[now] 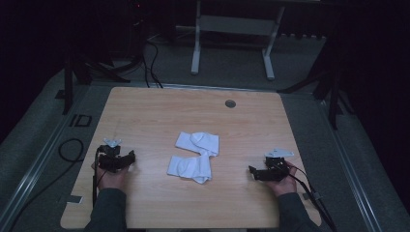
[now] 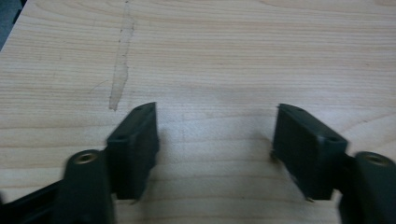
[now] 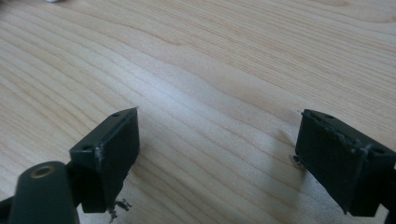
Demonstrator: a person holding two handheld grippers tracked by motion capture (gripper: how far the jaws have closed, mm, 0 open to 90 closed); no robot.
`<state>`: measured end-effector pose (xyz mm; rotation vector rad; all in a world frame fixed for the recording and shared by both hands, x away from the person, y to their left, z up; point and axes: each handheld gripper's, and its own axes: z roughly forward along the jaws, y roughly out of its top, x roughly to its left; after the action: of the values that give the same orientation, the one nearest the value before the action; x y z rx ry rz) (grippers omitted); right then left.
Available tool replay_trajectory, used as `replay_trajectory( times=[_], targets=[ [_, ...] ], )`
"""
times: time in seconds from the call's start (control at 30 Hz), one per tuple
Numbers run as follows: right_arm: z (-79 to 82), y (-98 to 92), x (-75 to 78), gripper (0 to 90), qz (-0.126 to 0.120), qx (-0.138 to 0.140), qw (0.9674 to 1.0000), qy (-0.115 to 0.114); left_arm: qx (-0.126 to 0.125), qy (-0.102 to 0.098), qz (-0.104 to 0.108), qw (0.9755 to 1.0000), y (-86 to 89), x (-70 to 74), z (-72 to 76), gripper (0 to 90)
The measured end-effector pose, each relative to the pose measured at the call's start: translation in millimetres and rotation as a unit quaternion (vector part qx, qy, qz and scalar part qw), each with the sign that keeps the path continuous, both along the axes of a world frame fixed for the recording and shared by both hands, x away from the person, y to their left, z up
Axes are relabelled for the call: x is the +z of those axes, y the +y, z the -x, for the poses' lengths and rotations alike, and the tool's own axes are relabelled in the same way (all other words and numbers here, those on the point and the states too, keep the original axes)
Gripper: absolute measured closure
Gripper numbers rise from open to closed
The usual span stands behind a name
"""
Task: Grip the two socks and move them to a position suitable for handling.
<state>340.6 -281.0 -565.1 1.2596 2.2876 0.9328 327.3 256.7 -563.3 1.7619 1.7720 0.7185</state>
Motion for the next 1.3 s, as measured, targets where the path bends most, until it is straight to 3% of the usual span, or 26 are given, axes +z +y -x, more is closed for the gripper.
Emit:
replay_trajectory(
  times=[0.3, 0.47, 0.57, 0.73, 0.87, 1.3],
  targets=[
    [-0.1, -0.8, 2.0, 16.2, 0.004, 0.012, 0.9999, 0.008, -0.005, 0.003, 0.008, 1.0, 2.1, 3.1, 6.9, 48.7],
    [2.6, -3.7, 6.4, 32.0, 0.012, 0.003, 0.9999, 0.0, -0.013, 0.005, 0.023, 0.9996, 6.9, 4.4, 10.0, 53.1],
    [6.8, -5.1, 12.5, 36.4, 0.008, 0.009, 0.9999, 0.001, -0.019, 0.007, 0.027, 0.9994, 8.8, 5.5, 13.3, 54.8],
    [13.6, -4.0, 23.7, 39.1, 0.024, 0.024, 0.9994, -0.001, -0.025, 0.001, 0.024, 0.9994, 6.8, 9.2, 17.4, 56.1],
    [21.0, 2.4, 32.9, 42.3, 0.053, 0.053, 0.9972, 0.003, -0.043, 0.002, 0.007, 0.999, -1.4, 11.7, 21.6, 56.3],
    [21.7, 24.2, 36.5, 56.2, 0.079, 0.104, 0.9914, 0.012, -0.063, 0.006, 0.0, 0.998, -8.1, 12.4, 28.7, 56.8]
  ],
)
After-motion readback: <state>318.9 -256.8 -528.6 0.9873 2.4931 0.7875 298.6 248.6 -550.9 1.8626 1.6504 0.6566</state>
